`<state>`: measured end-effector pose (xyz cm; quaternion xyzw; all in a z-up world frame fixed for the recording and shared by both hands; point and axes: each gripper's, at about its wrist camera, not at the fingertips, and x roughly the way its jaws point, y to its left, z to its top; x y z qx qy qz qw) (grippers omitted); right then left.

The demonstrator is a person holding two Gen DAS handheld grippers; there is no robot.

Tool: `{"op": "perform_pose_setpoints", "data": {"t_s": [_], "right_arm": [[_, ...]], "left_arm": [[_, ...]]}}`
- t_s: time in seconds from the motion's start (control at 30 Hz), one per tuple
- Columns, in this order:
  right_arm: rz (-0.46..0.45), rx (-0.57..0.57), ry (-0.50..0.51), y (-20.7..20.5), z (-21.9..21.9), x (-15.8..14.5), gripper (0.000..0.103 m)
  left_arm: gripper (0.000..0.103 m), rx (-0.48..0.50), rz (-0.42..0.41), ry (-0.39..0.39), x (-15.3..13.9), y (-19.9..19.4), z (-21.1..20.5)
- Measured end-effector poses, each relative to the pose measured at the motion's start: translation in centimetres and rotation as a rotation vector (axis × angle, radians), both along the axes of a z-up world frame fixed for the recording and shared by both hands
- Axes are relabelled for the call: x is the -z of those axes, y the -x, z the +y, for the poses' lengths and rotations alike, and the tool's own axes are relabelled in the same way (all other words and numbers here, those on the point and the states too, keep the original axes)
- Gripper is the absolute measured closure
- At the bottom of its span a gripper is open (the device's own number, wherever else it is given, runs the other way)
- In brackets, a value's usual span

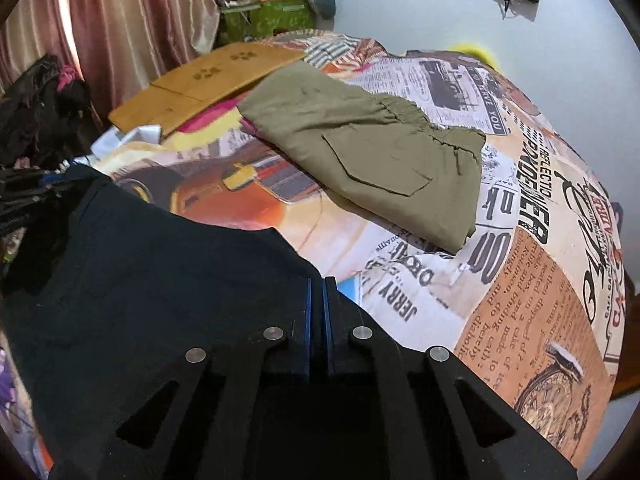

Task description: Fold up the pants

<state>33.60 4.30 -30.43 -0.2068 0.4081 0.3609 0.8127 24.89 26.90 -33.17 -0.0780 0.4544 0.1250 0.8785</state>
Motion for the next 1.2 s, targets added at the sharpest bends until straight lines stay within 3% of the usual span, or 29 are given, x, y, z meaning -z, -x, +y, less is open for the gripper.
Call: {"op": "perform_pose_setpoints", "data": {"t_s": [0.07, 0.17, 0.3, 0.33, 0.4, 0.5, 0.7, 0.77, 0.9, 0.97, 1.07, 1.2], "right_arm": [[-0.008, 0.043, 0.017, -0.7, -0.4, 0.0, 0.099], [-0.056, 0.117, 0.055, -1.7, -2.0, -0.4, 0.099], [-0.006, 0.185, 0.022, -2.5, -6.7, -2.0, 0.096], [0.006, 0.192, 0.010, -2.3, -7.8, -2.3, 0.094], [0.009, 0.222, -0.007, -1.7, -10.5, -3.2, 0.079], [0.037, 0.244, -0.045, -0.5, -13.8, -3.7, 0.070], [0.154, 0.184, 0.025, 2.4, -15.7, 0.2, 0.070], [0.135, 0.191, -0.019, 3.0, -17.0, 0.5, 0.066], [0.184, 0.234, -0.063, 2.8, -20.3, 0.8, 0.061], [0.170, 0.259, -0.044, 2.8, -21.8, 1.1, 0.057], [0.149, 0.333, -0.005, 2.8, -24.7, 1.3, 0.057], [0.091, 0.449, 0.130, 3.2, -28.7, 2.4, 0.057]], "left_arm": [[0.081, -0.009, 0.006, 0.006, 0.0, 0.0, 0.3], [0.069, -0.041, 0.012, 0.017, -0.3, 0.1, 0.9], [0.064, -0.079, -0.025, 0.009, -2.6, 1.4, 1.2], [0.064, -0.081, -0.033, 0.004, -3.1, 1.6, 1.2], [0.062, -0.071, -0.053, 0.019, -4.4, 2.3, 0.8], [0.061, -0.033, -0.072, 0.048, -5.3, 2.9, -0.6], [0.061, -0.011, 0.031, 0.028, -2.1, 1.2, -3.6], [0.061, -0.040, 0.080, 0.009, -0.6, 0.6, -3.3], [0.057, -0.053, 0.096, -0.020, 0.1, 0.5, -2.7], [0.046, -0.060, 0.105, -0.066, -0.1, 0.6, -2.4], [0.045, -0.085, 0.116, -0.089, -0.1, 0.7, -1.4], [0.046, -0.099, 0.127, -0.041, -0.7, 0.7, -0.5]]}}
